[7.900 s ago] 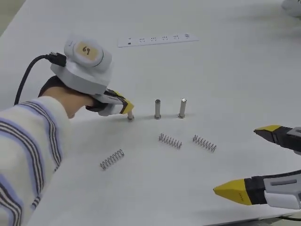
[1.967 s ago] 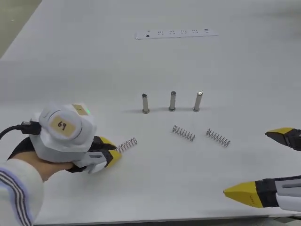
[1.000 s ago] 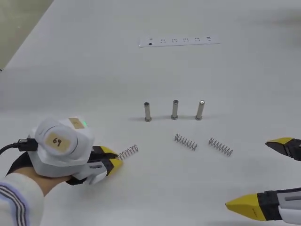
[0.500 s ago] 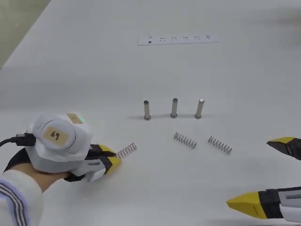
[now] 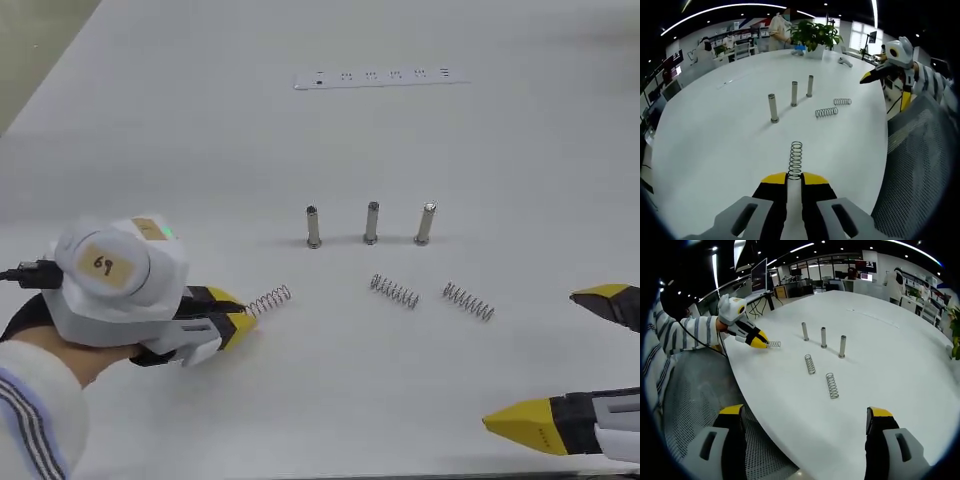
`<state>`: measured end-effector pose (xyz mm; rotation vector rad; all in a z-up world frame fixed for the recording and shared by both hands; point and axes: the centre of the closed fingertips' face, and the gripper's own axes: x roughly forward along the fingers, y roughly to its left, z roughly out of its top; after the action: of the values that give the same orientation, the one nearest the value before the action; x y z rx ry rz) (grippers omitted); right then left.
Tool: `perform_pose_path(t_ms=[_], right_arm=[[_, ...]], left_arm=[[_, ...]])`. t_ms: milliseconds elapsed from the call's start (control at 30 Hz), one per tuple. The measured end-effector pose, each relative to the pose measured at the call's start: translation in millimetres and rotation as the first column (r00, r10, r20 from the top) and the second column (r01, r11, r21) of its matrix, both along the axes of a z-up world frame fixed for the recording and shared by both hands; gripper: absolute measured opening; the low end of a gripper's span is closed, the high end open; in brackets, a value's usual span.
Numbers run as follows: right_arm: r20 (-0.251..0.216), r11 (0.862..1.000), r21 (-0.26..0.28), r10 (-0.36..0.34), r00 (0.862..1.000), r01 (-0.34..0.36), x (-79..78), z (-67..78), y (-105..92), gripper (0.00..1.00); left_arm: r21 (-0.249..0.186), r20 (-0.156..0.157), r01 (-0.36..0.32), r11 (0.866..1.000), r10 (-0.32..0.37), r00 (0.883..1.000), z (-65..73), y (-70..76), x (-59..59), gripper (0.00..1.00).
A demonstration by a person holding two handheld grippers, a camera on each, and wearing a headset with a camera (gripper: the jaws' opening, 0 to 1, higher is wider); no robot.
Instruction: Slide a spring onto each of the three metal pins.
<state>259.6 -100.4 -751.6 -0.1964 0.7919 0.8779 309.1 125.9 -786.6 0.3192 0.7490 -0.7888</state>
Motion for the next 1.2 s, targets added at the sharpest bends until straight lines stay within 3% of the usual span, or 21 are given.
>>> perform_pose_path(t_ms=[433, 667, 1200], right_arm=[[0.013, 1.0, 0.005, -0.014, 1.0, 0.014, 1.6, 3.8, -2.8, 0.99], [0.014, 1.0, 0.001, -0.002, 1.0, 0.002, 2.8, 4.0, -1.4, 0.98], [0.032, 0.994, -0.038, 0.1, 0.994, -0.099, 15.5, 7.7, 0.2, 0.97]], left_arm=[[0.008, 0.051, 0.035, 0.999, -0.036, 0.998, 25.7, -6.8, 7.4, 0.02], [-0.007, 0.068, 0.07, 0.998, -0.069, 0.995, 39.7, -15.3, 8.1, 0.02], [-0.04, 0.09, 0.202, 0.979, -0.198, 0.976, 69.7, -37.9, 3.6, 0.02]])
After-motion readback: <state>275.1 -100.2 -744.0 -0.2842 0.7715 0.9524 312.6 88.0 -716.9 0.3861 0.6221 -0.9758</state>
